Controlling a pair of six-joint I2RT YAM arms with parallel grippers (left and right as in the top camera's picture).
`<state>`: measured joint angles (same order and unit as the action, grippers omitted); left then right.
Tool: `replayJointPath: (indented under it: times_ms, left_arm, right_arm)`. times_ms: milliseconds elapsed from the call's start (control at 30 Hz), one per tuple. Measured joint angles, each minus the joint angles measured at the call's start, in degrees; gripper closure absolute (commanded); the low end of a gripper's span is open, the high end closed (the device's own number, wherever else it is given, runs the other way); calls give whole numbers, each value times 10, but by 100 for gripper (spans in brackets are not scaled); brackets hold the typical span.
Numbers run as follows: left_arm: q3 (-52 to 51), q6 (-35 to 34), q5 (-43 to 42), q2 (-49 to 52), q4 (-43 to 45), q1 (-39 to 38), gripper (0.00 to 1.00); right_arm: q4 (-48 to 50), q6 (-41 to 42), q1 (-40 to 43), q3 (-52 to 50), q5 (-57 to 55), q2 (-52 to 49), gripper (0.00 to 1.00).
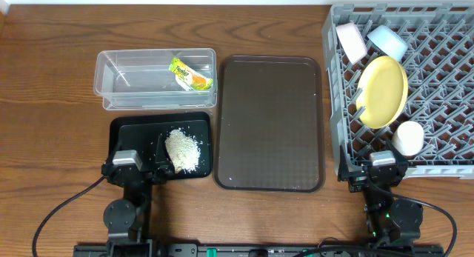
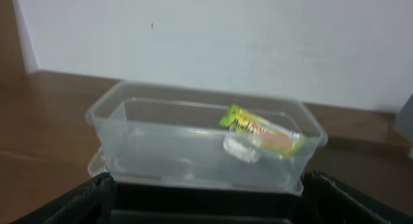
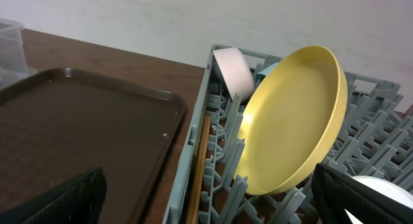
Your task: Sort waste into correct bins and load items into the dishwasher rack
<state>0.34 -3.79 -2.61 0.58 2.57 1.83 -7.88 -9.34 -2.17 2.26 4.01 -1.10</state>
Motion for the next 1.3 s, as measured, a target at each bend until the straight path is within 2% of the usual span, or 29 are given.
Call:
replayJointPath:
  times_ms: [333, 1300]
  left_arm:
    - [3, 11, -7, 0, -36, 0, 5]
    - [3, 11, -9, 0, -36, 0, 5]
  right_arm:
    - [0, 0, 0, 0, 0, 0, 1]
    - [0, 0, 0, 0, 0, 0, 1]
